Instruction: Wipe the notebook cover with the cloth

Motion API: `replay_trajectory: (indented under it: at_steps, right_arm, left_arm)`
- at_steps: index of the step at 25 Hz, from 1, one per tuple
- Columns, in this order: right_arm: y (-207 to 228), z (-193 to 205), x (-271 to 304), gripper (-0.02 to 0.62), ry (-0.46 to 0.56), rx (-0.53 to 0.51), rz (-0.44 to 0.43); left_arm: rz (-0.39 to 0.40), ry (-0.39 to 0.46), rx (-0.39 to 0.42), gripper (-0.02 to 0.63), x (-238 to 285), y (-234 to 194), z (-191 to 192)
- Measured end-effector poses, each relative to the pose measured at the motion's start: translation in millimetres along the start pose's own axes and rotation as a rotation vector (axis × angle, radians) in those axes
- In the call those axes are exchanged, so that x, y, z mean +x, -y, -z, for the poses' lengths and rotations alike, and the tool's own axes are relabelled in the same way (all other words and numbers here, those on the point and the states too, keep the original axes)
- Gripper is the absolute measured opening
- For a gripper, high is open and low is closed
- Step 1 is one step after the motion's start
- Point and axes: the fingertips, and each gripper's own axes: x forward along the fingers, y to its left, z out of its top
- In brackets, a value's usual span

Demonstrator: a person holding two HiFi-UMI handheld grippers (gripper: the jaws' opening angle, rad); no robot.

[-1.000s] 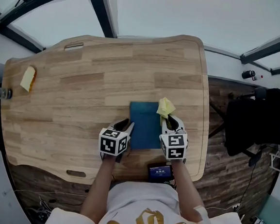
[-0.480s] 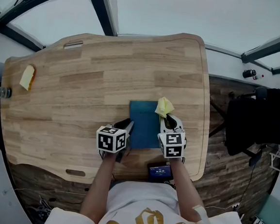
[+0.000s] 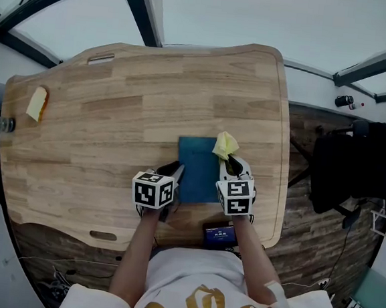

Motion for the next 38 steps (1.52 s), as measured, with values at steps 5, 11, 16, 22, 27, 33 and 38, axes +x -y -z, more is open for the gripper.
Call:
replay_trajectory:
  at_steps: [5,11,16,22,27,33,38]
  right_arm:
    - [-12.4,-5.6,6.5,0.037,0.000,-0.036,-0.039]
    - [-37.6,-9.4,16.4,0.037,-0.019,-0.062,-0.115]
    - [-44.5,-12.9,20.5,0.037,-0.030,-0.083,-0.128]
    - [-49.5,-12.8,21.2,0.037,-0.066,-0.098,-0.168]
    - [-60.3,-14.7,24.9,0.037,-0.100,-0.114,-0.216]
    - [-70.6,-17.3,28.8,0.037,-0.116,-0.125,-0.262]
    - [-78.5,-18.8,30.7,0.037,-0.119,-0.137,-0.291]
  left_arm:
    - [0.001,-0.001,-0.002,0.072,0.7,-0.5,-0.3]
    - [0.004,-0.002,-0.011,0.072,0.5,-0.9,-0.4]
    - [0.008,-0.004,-0.016,0.072,-0.1,-1.0,-0.2]
    - [0.009,-0.003,-0.020,0.071,-0.1,-0.7,-0.6]
    - [0.011,-0.004,-0.024,0.071,-0.4,-0.8,-0.3]
    - [0.010,-0.003,-0.025,0.071,-0.5,-1.6,-0.3]
    - [0.011,-0.005,-0.027,0.071,-0.1,-1.5,0.3]
